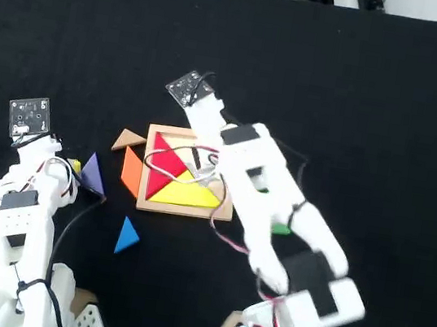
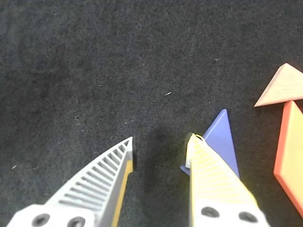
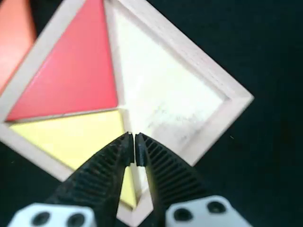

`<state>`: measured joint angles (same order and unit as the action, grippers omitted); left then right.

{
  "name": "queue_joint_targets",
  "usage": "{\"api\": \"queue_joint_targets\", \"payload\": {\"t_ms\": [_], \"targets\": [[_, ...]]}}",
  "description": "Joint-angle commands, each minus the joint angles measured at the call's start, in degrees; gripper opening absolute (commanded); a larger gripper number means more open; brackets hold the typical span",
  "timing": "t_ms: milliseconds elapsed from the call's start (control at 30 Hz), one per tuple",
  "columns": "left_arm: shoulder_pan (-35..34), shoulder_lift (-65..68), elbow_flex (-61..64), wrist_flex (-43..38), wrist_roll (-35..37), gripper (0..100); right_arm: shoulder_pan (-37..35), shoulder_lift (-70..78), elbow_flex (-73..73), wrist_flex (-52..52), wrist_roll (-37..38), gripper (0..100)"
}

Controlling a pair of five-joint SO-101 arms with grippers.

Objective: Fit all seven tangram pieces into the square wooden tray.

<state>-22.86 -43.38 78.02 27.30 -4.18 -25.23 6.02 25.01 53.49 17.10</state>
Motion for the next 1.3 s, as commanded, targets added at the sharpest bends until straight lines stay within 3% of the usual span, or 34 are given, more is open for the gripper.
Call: {"api": "queue_joint_targets", "payload": {"t_ms": [0,433,667,967,1167,1267], "targets": [[0.7,-1.1,-0.1,-1.1,-0.3,19,0.9,4.4,-5.9,-1.1,-0.4,1.1],[0.7,-1.1,-0.1,-1.0,-0.3,19,0.6,6.3,-6.8,1.5,-0.2,1.1],[0.7,-1.1,-0.1,-1.1,-0.3,19,0.6,-4.6,-4.8,4.7,-0.2,1.1],[-2.3,-1.2,-0.7,-0.8,0.2,19,-6.2,-12.0,1.3,4.1,-0.8,1.1],[-0.3,-1.2,-1.3,0.7,-0.3,19,3.7,-12.5,3.7,0.2,-12.2,1.1],[0.2,-0.5,-3.5,3.5,-2.3,19,6.2,-12.6,7.4,-4.3,-12.8,1.1]]}}
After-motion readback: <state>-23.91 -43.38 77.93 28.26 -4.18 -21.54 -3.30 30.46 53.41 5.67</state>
